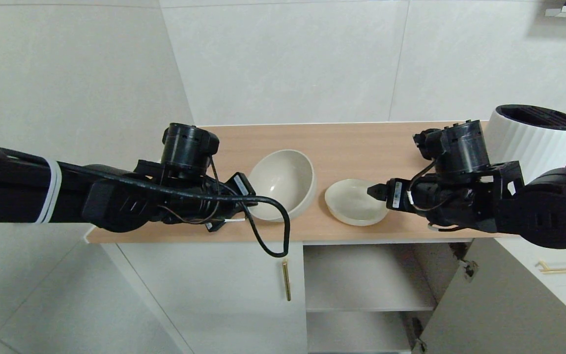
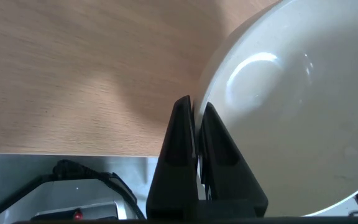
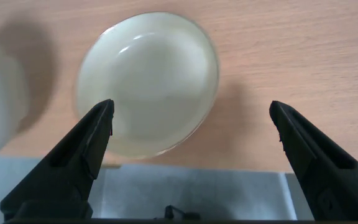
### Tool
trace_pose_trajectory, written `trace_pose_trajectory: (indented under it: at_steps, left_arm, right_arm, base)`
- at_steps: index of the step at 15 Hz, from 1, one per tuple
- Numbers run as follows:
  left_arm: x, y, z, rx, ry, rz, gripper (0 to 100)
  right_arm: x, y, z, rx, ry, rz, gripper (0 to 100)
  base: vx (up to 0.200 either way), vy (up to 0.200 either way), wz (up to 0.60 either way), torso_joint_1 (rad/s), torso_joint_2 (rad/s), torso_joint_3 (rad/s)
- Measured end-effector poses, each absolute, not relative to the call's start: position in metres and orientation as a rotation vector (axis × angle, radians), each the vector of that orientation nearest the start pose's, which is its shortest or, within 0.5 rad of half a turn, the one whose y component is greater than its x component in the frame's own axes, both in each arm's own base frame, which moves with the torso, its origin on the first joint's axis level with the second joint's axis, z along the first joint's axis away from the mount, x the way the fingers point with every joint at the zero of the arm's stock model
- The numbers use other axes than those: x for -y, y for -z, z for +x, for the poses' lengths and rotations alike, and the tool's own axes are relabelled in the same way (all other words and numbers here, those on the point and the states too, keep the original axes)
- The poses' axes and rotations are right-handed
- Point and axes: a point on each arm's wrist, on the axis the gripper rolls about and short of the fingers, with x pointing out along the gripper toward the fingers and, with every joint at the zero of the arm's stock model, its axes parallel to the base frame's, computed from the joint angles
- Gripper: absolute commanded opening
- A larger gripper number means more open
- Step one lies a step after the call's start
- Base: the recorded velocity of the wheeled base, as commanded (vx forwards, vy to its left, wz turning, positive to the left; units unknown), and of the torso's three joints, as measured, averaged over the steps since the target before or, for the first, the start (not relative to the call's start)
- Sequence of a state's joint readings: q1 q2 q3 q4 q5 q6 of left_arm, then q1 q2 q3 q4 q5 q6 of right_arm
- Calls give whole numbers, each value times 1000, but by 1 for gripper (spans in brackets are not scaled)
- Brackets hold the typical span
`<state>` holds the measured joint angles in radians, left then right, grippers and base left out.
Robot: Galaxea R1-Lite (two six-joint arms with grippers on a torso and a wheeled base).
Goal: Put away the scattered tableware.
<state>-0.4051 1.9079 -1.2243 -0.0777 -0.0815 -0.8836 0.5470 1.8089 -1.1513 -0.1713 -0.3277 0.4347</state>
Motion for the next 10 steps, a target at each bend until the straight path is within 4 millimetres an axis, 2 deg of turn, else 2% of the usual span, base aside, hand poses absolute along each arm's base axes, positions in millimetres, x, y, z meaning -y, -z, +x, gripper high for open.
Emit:
trace_pose_trajectory:
  at_steps: [3, 10]
  left_arm:
    - [146, -174, 336, -762, 172, -742, 0]
    - [146, -173, 336, -754, 155, -735, 0]
  right_arm:
    - [-179, -186, 313, -465, -19, 190, 100]
    - [-180, -164, 332, -503, 28, 165, 100]
  base:
    - [0, 0, 0, 0, 0, 0]
    - [0, 0, 0, 0, 0, 0]
